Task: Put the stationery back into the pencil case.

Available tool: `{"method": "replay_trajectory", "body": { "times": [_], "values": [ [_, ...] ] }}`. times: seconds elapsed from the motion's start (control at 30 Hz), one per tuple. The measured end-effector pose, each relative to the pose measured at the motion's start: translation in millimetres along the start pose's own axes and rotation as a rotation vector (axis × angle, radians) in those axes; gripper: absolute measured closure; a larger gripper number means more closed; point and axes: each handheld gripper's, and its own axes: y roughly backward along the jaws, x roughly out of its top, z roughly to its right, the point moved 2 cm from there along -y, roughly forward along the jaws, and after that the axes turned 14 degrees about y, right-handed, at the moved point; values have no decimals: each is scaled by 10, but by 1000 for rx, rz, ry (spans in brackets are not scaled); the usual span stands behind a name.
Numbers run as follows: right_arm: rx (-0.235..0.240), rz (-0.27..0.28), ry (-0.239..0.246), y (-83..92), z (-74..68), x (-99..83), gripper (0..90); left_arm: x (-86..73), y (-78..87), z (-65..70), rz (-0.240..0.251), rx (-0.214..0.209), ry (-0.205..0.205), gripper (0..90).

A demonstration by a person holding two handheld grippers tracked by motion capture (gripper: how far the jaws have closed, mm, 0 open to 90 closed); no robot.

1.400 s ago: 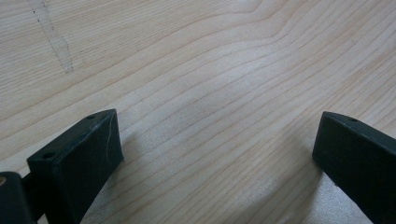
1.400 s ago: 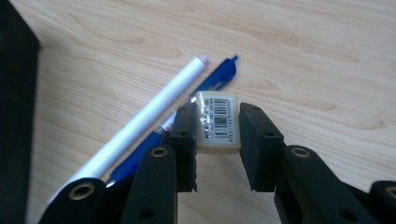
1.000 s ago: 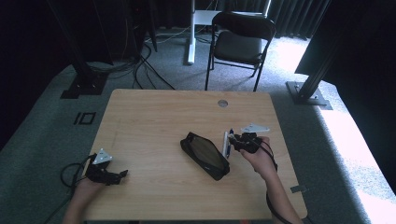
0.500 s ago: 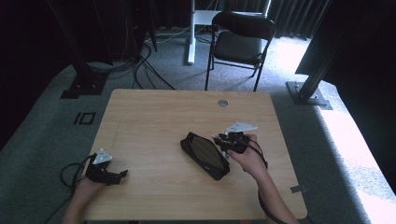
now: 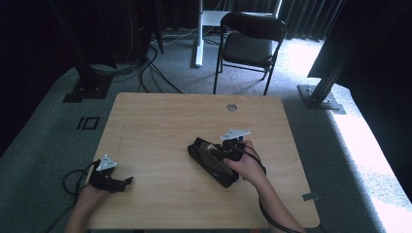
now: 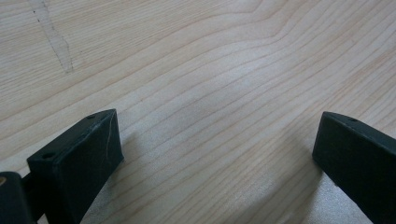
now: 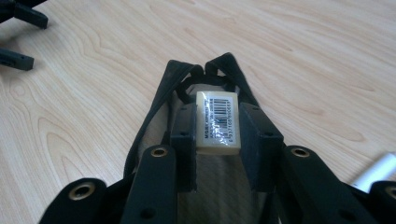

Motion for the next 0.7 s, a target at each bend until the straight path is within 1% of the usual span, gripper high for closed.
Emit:
{"method": "replay_trajectory", "body": {
  "times": [0.2,0.23,0.37,0.43,0.5,0.6,0.67,0.7],
  "values": [
    [9,-33,17,-130,-14,4,683,0,0,-1,0,1,1,16],
    [20,-42,13,-162,-27,1,683,0,0,-1,0,1,1,16],
    [21,-77,18,-259,-60,-8,683,0,0,-1,0,1,1,16],
    [29,-94,20,-300,-81,-5,683,0,0,-1,0,1,1,16],
    [20,-112,24,-337,-95,-1,683,0,0,-1,0,1,1,16],
    [20,-136,30,-378,-106,3,683,0,0,-1,0,1,1,16],
    [20,-147,25,-398,-114,3,682,0,0,-1,0,1,1,16],
    [19,-154,33,-409,-115,1,682,0,0,-1,0,1,1,16]
  ]
}}
